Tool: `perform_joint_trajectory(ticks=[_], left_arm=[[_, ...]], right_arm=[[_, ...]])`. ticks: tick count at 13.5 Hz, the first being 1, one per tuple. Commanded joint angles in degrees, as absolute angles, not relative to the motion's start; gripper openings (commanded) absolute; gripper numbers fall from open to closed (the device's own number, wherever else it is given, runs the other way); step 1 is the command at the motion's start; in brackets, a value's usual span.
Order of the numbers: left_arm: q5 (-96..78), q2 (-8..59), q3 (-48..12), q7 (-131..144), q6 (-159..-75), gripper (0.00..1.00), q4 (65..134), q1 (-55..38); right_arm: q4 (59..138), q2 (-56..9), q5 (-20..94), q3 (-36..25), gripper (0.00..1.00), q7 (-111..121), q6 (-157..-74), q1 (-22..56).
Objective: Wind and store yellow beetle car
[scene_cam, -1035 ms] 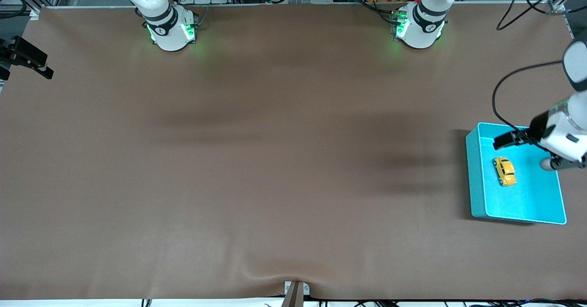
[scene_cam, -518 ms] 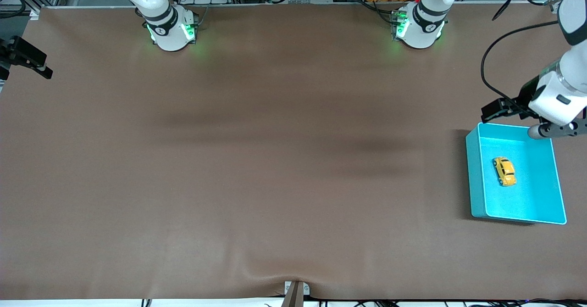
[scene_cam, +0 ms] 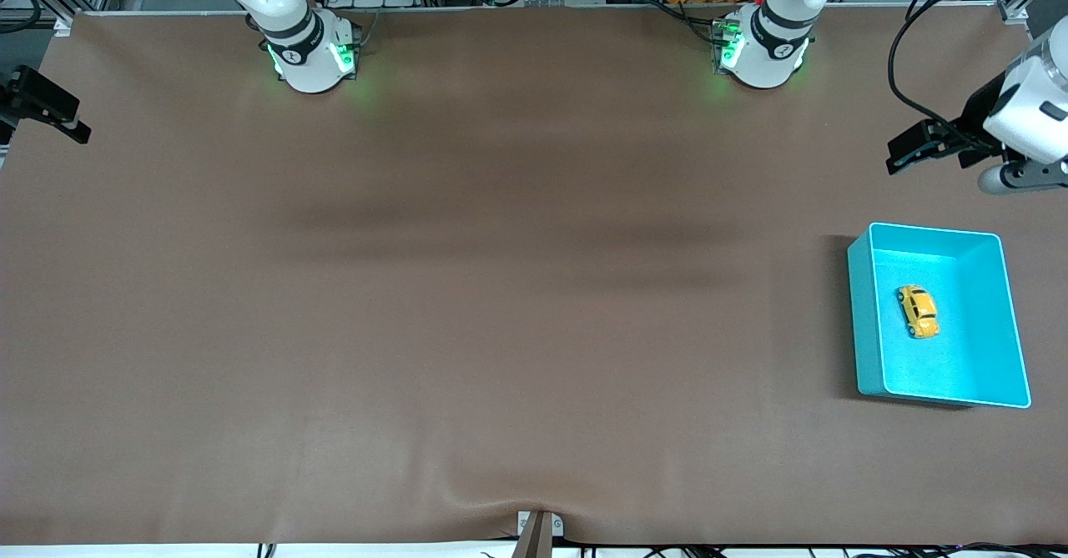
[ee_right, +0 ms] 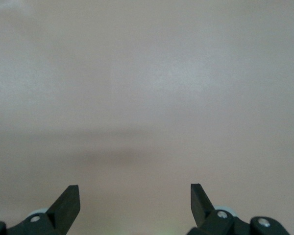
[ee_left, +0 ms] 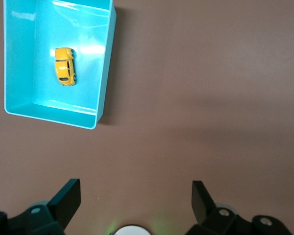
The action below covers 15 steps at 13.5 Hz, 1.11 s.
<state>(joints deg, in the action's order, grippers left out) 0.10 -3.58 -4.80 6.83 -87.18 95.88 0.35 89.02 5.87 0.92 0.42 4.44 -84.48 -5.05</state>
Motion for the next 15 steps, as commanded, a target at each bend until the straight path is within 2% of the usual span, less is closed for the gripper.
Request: perform_joint_trajectory(ticks=[1,7,11,15], left_arm=[[0.09,-3.96,-3.51,4.57,-84.91,1.0,95.45,-1.58],[0.09,-4.48,-3.69,-1.75,-84.37,1.0,93.08,0.09],[-0.09,-4.92,-3.34,-2.11,-84.37,1.0,88.86,0.26],[0.09,-4.4,-3.34,-1.59,-84.29,1.0,89.2,0.44]], right_arm=[[88.42,5.98,0.53,0.88,1.0,4.92,-84.02,-5.71],[88.51,6.06,0.53,0.88,1.0,5.01,-83.59,-5.71],[88.94,6.15,0.44,0.79,1.0,5.01,-82.53,-5.89],[88.86,5.98,0.44,0.97,1.0,4.92,-82.7,-6.77]])
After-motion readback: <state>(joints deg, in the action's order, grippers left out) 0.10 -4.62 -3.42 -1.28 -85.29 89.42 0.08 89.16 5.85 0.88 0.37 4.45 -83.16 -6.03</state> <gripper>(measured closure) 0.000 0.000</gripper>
